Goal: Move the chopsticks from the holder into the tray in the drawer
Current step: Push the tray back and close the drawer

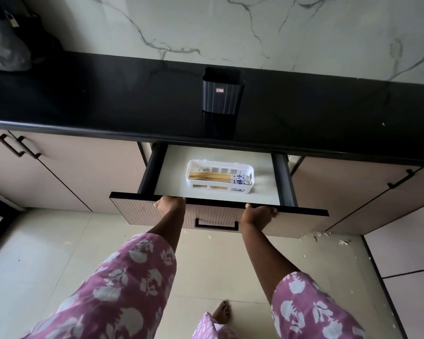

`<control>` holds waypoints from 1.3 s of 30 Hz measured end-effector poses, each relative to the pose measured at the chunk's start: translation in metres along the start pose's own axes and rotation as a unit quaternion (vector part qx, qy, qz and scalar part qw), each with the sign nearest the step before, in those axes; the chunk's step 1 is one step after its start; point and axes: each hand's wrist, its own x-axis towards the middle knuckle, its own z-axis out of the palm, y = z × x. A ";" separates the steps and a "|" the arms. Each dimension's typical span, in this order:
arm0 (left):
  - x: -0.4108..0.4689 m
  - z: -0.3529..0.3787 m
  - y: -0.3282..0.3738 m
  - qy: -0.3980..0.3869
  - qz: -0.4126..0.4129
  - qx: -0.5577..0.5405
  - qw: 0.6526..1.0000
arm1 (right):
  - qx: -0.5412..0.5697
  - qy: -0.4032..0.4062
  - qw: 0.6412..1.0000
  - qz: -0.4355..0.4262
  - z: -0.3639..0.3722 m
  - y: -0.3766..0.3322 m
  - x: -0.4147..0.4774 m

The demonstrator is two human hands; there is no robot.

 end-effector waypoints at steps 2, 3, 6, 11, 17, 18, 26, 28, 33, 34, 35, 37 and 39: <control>0.011 0.007 0.008 0.003 0.015 0.012 1.000 | 0.003 0.000 1.000 0.002 0.008 -0.008 0.011; 0.016 0.011 0.013 0.007 0.017 0.006 1.000 | 0.002 -0.002 1.000 0.003 0.012 -0.013 0.016; 0.026 0.022 0.030 0.010 0.017 -0.005 1.000 | -0.003 -0.006 1.000 0.001 0.021 -0.024 0.031; 0.050 0.037 0.054 0.003 0.026 0.015 1.000 | -0.021 -0.019 1.000 -0.001 0.033 -0.044 0.052; 0.077 0.053 0.078 -0.006 0.026 0.024 0.999 | -0.047 -0.030 0.998 -0.002 0.044 -0.067 0.076; 0.082 0.054 0.082 -0.010 0.018 0.024 1.000 | -0.047 -0.028 0.999 -0.005 0.046 -0.070 0.080; 0.099 0.075 0.100 -0.025 0.001 -0.050 0.998 | -0.010 -0.001 1.000 -0.012 0.064 -0.089 0.105; 0.105 0.080 0.103 -0.025 0.019 -0.074 0.997 | 0.016 0.012 1.000 -0.004 0.069 -0.097 0.113; 0.118 0.084 0.104 -0.019 0.056 -0.078 0.995 | 0.092 0.036 0.995 0.027 0.079 -0.106 0.123; 0.119 0.083 0.106 -0.014 0.054 -0.078 0.995 | 0.093 0.042 0.994 0.029 0.080 -0.108 0.122; 0.119 0.082 0.109 -0.005 0.046 -0.077 0.996 | 0.095 0.044 0.994 0.030 0.079 -0.109 0.120; 0.113 0.076 0.119 0.022 0.011 -0.086 0.996 | 0.100 0.056 0.993 0.022 0.074 -0.112 0.115; 0.107 0.071 0.129 0.068 -0.005 -0.090 0.994 | 0.097 0.080 0.992 -0.005 0.067 -0.119 0.109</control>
